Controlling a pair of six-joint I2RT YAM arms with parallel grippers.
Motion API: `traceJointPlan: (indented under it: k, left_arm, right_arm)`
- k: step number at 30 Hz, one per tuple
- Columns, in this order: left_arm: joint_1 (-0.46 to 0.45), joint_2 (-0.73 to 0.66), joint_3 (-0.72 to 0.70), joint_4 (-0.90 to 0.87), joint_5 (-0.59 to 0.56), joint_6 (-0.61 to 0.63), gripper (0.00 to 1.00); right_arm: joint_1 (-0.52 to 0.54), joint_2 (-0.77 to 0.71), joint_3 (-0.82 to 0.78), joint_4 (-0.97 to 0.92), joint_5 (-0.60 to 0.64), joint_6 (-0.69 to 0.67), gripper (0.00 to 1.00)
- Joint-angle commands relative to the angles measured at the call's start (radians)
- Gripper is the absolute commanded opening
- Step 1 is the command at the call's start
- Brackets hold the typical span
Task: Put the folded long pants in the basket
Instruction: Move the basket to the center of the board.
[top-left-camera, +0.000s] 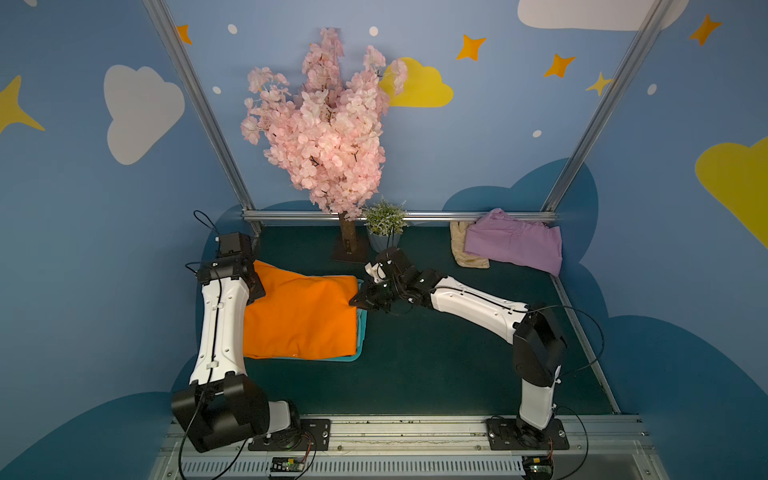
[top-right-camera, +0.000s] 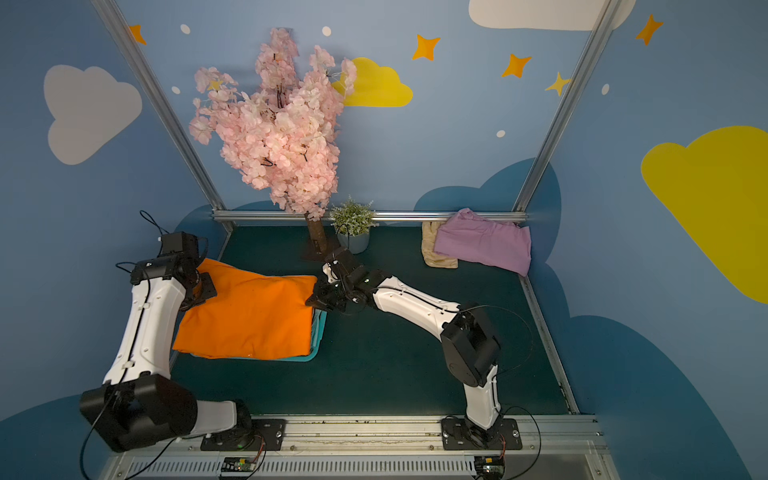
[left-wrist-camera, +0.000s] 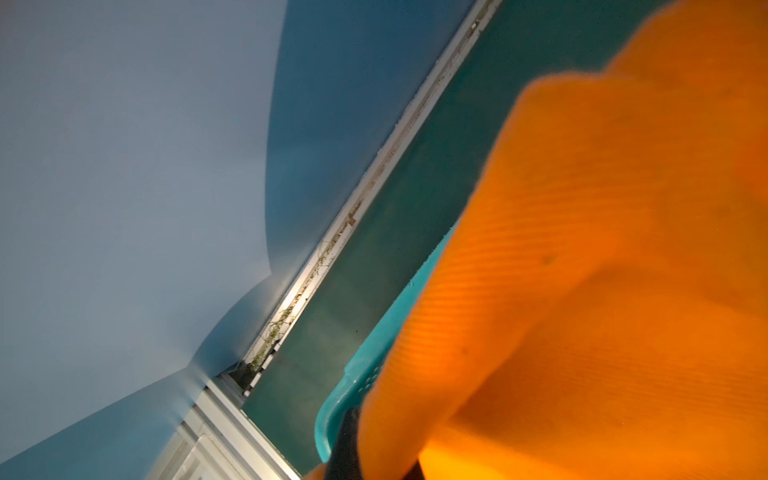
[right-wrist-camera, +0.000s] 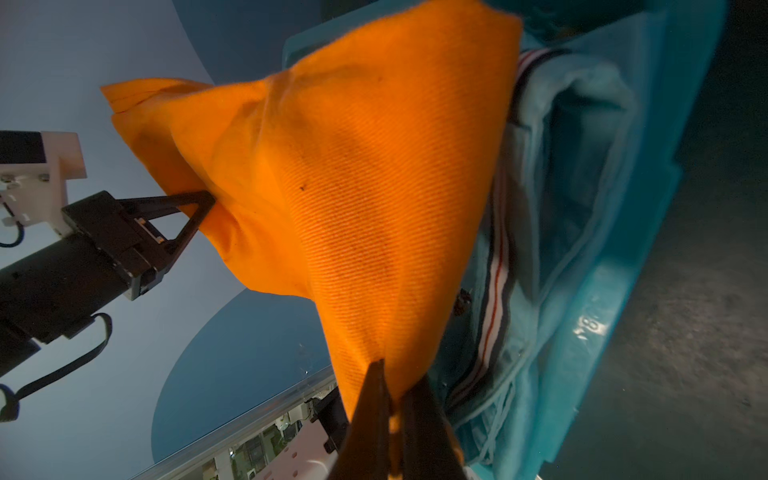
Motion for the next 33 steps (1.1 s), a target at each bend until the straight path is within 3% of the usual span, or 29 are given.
traceJointPlan:
  k: [1, 18, 28, 33]
  left_arm:
    - [0.007, -0.026, -0.032, 0.109, 0.061, -0.019, 0.03]
    - [0.007, 0.101, -0.163, 0.166, 0.164, -0.078, 0.02]
    - [0.007, 0.123, -0.182, 0.169, 0.150, -0.086, 0.03]
    - [0.006, 0.125, -0.182, 0.177, 0.152, -0.088, 0.02]
  right_arm:
    - [-0.001, 0.012, -0.019, 0.024, 0.010, -0.016, 0.00]
    - [-0.011, 0.057, -0.267, 0.171, -0.015, -0.027, 0.00]
    - [0.035, 0.164, -0.114, -0.065, 0.021, -0.175, 0.00]
    - [0.040, 0.164, -0.112, -0.169, 0.065, -0.239, 0.00]
